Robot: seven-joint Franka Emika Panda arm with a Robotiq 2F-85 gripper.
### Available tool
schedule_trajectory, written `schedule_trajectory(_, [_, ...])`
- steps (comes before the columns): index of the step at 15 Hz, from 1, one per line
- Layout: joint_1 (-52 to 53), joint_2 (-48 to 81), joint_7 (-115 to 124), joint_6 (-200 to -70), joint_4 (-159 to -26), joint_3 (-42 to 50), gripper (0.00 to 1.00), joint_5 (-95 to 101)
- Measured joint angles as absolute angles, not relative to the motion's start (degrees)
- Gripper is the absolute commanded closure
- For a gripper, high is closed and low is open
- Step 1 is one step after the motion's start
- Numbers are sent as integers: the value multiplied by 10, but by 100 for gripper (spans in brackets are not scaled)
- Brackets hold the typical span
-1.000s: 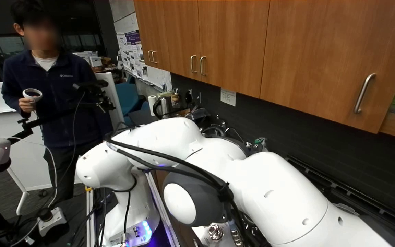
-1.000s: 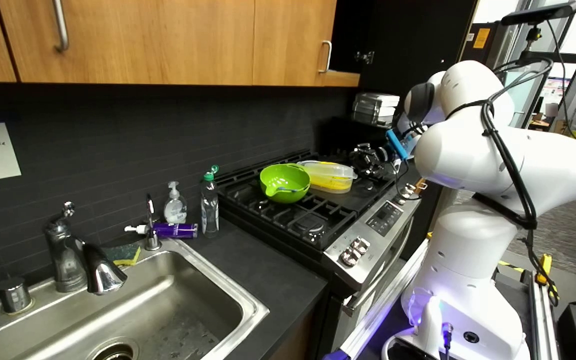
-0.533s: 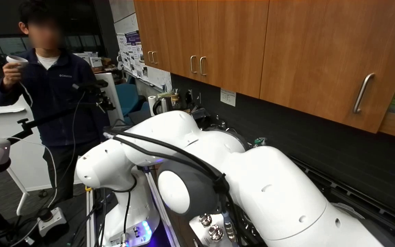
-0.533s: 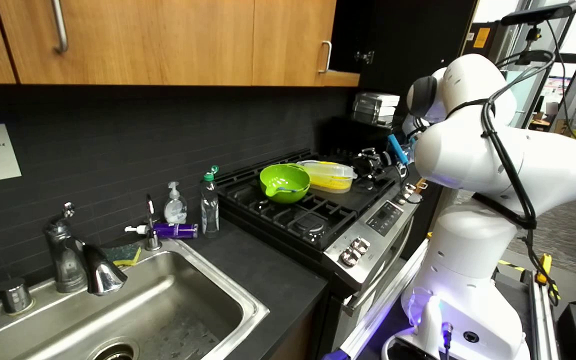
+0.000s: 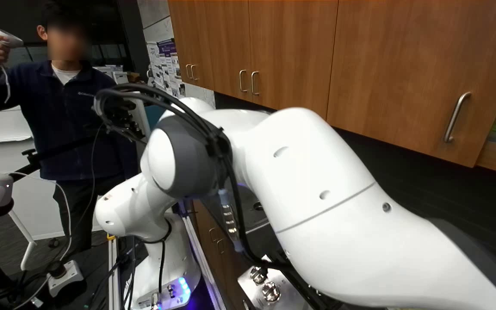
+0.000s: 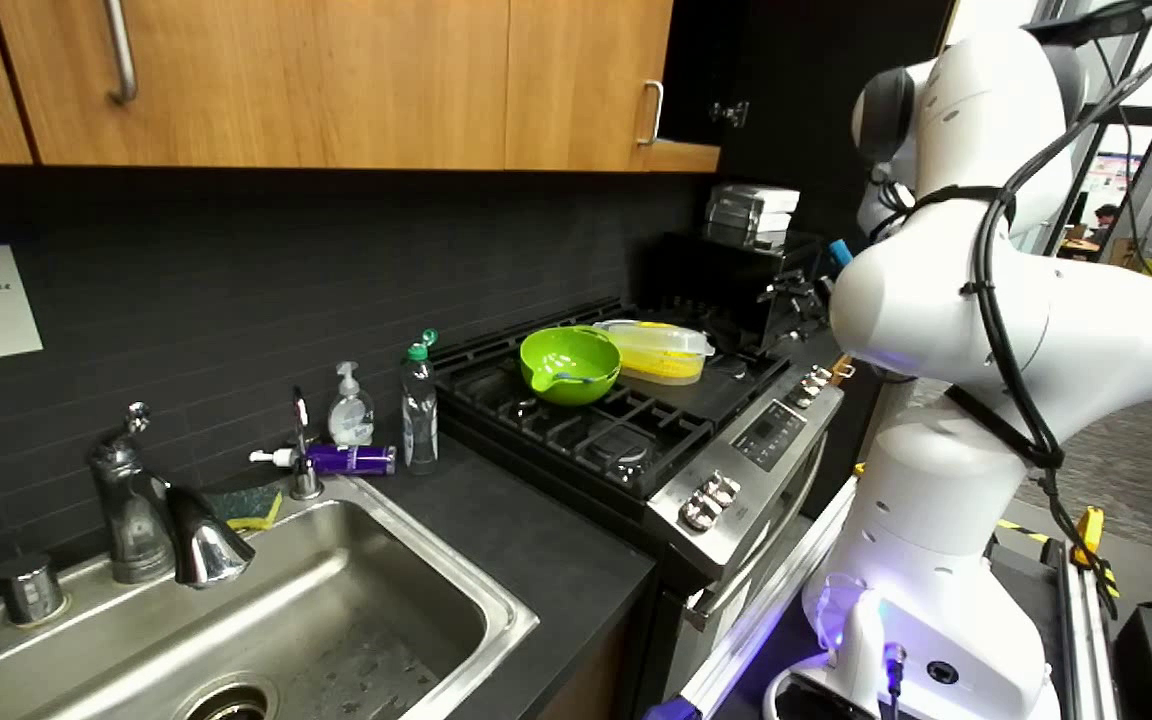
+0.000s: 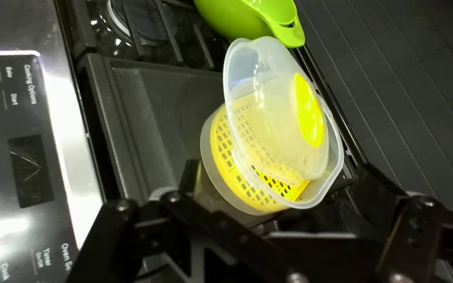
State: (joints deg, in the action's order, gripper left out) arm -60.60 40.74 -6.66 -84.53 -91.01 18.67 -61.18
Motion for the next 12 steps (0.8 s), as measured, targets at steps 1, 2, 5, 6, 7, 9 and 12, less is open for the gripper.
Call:
schedule_trajectory(1, [-606, 382, -68, -854, -936, 195, 0, -611])
schedule_trajectory(2, [-606, 354, -70, -862, -963, 203, 0, -610])
schedule_trajectory(5, [-605, 269, -77, -874, -1044, 225, 0, -591])
schedule_trajectory(6, [-605, 239, -81, -873, -1069, 231, 0, -576])
schedule_trajectory(7, [-605, 209, -86, -871, -1094, 236, 0, -557])
schedule_trajectory(9, [-603, 148, -95, -862, -1137, 243, 0, -512])
schedule_trajectory(12, [-588, 71, -115, -849, -1179, 242, 0, -438])
